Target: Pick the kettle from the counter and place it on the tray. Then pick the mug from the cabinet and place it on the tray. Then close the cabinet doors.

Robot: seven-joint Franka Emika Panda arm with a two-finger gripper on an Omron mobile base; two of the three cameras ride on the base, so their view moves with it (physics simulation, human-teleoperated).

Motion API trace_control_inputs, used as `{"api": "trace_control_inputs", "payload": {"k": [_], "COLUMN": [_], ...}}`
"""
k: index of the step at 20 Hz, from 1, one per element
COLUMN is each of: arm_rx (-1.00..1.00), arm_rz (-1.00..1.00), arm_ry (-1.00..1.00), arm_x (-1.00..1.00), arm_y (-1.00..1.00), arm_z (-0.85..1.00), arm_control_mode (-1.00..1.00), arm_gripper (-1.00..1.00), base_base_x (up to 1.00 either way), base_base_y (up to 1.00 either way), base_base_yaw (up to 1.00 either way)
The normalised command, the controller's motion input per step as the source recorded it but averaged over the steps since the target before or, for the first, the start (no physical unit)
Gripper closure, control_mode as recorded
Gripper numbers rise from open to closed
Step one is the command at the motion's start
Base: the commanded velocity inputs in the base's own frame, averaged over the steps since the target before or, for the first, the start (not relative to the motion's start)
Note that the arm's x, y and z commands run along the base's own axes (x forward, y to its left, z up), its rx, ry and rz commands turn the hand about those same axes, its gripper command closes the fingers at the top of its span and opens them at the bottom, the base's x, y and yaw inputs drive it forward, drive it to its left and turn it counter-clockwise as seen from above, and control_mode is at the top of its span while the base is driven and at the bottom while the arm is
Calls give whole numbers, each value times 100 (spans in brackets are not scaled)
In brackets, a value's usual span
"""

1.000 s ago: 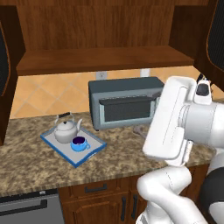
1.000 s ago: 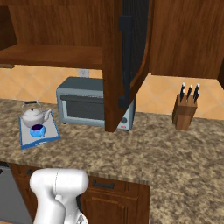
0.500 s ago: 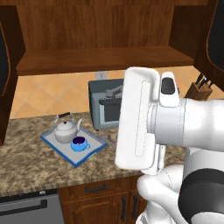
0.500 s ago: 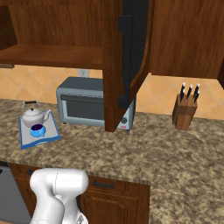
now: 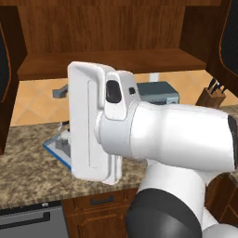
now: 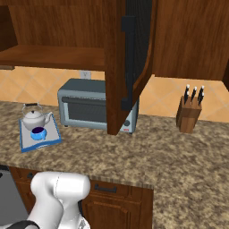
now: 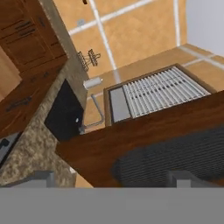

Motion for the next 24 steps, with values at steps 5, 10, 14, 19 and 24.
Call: {"api": "trace_control_inputs", "payload": {"k": [5, 10, 14, 19, 24], "arm_rx": [-14, -2, 0, 0, -2], "arm_rz": [1, 0, 0, 0, 0], "arm_ry": [-17, -10, -4, -5, 0], "arm_x": [-28, -28, 0, 0, 41], "arm_y": [50, 52, 62, 51, 37], "arm_z": [8, -3, -6, -9, -18], "arm_control_mode": [-100, -100, -100, -100, -100], "arm_gripper": [-100, -100, -100, -100, -100], "base_base_x": [0, 0, 0, 0, 0], "base_base_y": [0, 0, 0, 0, 0], "base_base_yaw": [0, 0, 0, 0, 0]}}
